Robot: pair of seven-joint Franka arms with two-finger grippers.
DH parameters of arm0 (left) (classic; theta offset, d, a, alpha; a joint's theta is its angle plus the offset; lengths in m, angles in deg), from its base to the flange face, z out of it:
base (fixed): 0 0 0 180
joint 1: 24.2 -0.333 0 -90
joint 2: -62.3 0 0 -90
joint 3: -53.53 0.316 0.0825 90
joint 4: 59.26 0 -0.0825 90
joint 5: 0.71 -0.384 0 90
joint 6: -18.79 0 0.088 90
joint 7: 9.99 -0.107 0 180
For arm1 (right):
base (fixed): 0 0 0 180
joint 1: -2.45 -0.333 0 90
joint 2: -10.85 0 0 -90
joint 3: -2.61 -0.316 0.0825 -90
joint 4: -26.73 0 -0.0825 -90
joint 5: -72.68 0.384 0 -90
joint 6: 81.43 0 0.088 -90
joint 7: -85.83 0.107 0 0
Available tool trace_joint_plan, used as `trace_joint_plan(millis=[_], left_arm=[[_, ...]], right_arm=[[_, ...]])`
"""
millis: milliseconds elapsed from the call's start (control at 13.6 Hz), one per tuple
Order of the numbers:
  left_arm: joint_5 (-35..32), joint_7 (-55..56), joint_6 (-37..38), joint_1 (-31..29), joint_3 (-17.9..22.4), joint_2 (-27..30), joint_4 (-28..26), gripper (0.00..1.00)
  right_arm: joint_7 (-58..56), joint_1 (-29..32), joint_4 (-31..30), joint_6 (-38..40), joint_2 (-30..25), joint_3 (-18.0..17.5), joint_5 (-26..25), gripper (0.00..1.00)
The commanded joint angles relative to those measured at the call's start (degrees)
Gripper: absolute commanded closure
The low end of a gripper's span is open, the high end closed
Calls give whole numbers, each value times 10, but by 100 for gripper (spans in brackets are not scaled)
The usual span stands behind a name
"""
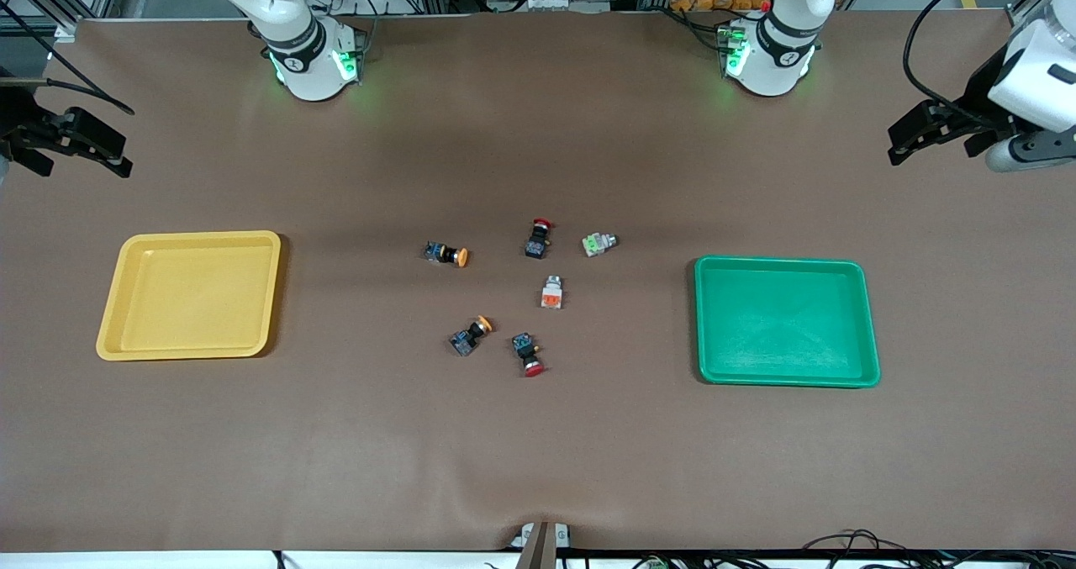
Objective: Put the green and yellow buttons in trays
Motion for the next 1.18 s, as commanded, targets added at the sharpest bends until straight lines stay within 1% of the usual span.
trace_joint_plan(millis=[0, 957, 1105], left_arm=[[-16, -3, 24, -2, -2, 4, 9, 0], [-8, 3, 20, -2, -4, -5, 13, 0], [-8, 4, 17, 0, -4, -7, 13, 0]], right_arm=[[-6, -9, 17, 9, 6, 1, -8, 0], [-6, -16, 14, 11, 6, 3, -7, 0], [-6, -17, 14, 10, 6, 5, 3, 0]])
